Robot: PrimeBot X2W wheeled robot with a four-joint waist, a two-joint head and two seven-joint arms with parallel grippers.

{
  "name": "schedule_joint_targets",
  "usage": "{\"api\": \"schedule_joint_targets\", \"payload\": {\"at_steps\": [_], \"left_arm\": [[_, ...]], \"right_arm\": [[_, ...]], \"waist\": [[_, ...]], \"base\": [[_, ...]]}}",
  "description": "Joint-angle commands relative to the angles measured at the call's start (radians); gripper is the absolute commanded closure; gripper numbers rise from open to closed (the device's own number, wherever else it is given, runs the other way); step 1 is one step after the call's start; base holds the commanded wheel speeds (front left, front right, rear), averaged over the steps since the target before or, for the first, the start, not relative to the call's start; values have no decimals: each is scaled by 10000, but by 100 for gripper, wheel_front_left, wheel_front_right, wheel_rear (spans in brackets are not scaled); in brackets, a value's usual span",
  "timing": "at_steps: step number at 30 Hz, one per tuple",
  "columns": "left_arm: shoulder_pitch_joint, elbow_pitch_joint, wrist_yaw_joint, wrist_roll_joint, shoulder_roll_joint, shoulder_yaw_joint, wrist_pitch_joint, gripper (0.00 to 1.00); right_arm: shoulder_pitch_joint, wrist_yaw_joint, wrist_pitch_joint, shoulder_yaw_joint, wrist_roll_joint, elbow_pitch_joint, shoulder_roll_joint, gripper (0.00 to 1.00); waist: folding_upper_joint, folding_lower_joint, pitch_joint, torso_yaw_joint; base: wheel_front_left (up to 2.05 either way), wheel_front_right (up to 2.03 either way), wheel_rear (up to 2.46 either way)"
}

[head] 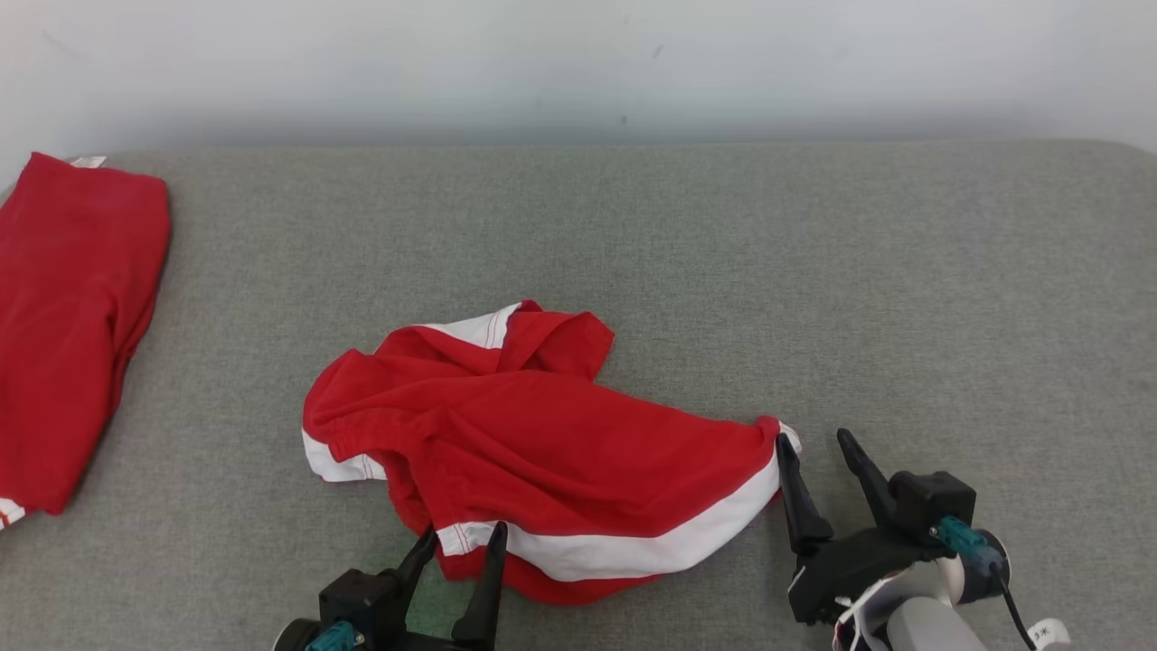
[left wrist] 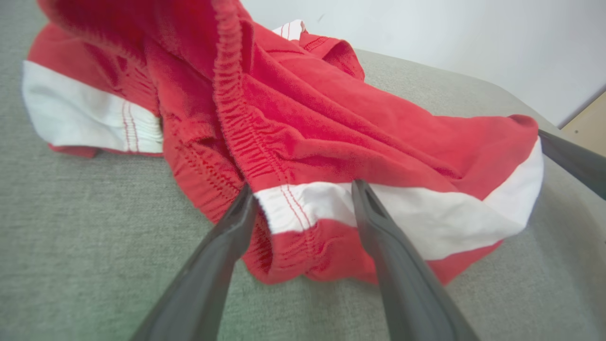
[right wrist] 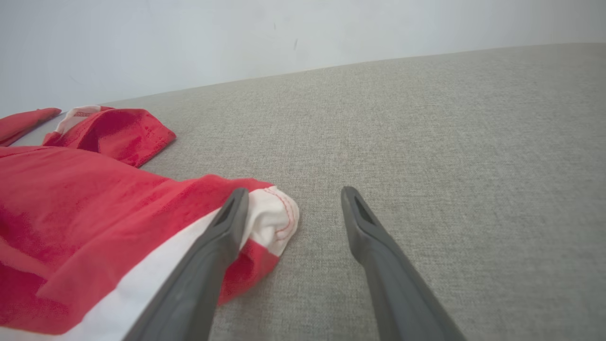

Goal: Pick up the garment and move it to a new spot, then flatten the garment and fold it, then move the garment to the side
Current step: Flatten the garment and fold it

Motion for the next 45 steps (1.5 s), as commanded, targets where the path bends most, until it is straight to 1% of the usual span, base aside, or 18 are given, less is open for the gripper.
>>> {"api": "schedule_joint_targets", "payload": {"at_steps": [1, 6, 7, 8, 9, 10, 11, 14, 19, 24, 26, 30, 33, 36, 40, 42, 45], "left_arm": [[-114, -68, -15, -155, -9, -6, -32, 0], [-238, -67, -5, -280, -27, -197, -32, 0], [-285, -27, -5, -318, -25, -246, -32, 8], [-335, 21, -5, -351, -24, -286, -32, 41], [-381, 66, -5, -468, -35, -306, -32, 61], [-430, 120, -5, -516, -42, -353, -32, 84], [-485, 175, -5, -545, -39, -408, -32, 100], [-590, 301, -5, -638, -18, -469, -32, 100], [-341, 81, -5, -616, 27, -448, -32, 100], [529, -1138, -6, -506, 58, -121, -32, 100], [989, -1755, -6, -509, 40, -182, -31, 100], [1588, -2481, -4, -411, 120, -365, -32, 100], [1760, -2824, 28, -462, 201, -339, -19, 100], [1212, -3163, 25, -299, 521, -397, 233, 100], [353, -3257, 10, -449, 817, -453, 549, 100], [-450, -3346, 3, -881, 1015, -566, 832, 100], [-2039, -3390, 0, -1986, 1493, -718, 1497, 100]], "right_arm": [[-183, 37, -6, 6, 69, 69, -42, 0], [-642, 37, -6, 210, 189, 883, -95, 0], [-725, 37, -6, 266, 245, 1016, -102, 0], [-763, 37, -6, 343, 296, 1153, -96, 5], [-820, 37, -4, 449, 328, 1327, -92, 36], [-892, 37, -4, 584, 376, 1494, -87, 69], [-990, 37, -1, 712, 414, 1655, -88, 100], [-1211, 37, 0, 872, 565, 1932, -133, 100], [-939, 37, -4, 683, 484, 1308, -266, 100], [-35, 37, -4, 35, 529, 32, -282, 100], [515, 37, -4, -216, 661, -531, -230, 100], [1368, 37, -6, -324, 726, -1428, -205, 100], [1684, 37, -6, -277, 884, -1882, -226, 100], [1410, 37, -6, -30, 1203, -2271, -312, 100], [820, 37, -6, 250, 1458, -2243, -485, 100], [221, 37, -7, 463, 1715, -2120, -635, 100], [-1134, 37, 30, 931, 2147, -1700, -930, 100]], "waist": [[-1, -1, 116, 73], [-1, -1, 263, 224], [-1, -1, 278, 249], [-1, -1, 288, 271], [-1, -1, 299, 297], [-1, -1, 306, 319], [-1, -1, 310, 340], [-1, -1, 290, 380], [-1, -1, 120, 411], [-1, -1, -240, 358], [-1, -1, -339, 373], [-1, -1, -430, 341], [-1, -1, -415, 244], [-1, -1, -335, 127], [-1, -1, -216, 62], [-1, -1, -43, -5], [-1, -1, 343, -163]], "base": [[0, 0, 0], [0, 0, 0], [0, 0, 0], [0, 0, 0], [0, 0, 0], [0, 0, 0], [0, 0, 0], [0, 0, 0], [0, 0, 0], [0, 0, 0], [0, 0, 0], [0, 0, 0], [0, 0, 0], [0, 0, 0], [0, 0, 0], [0, 0, 0], [0, 0, 0]]}}
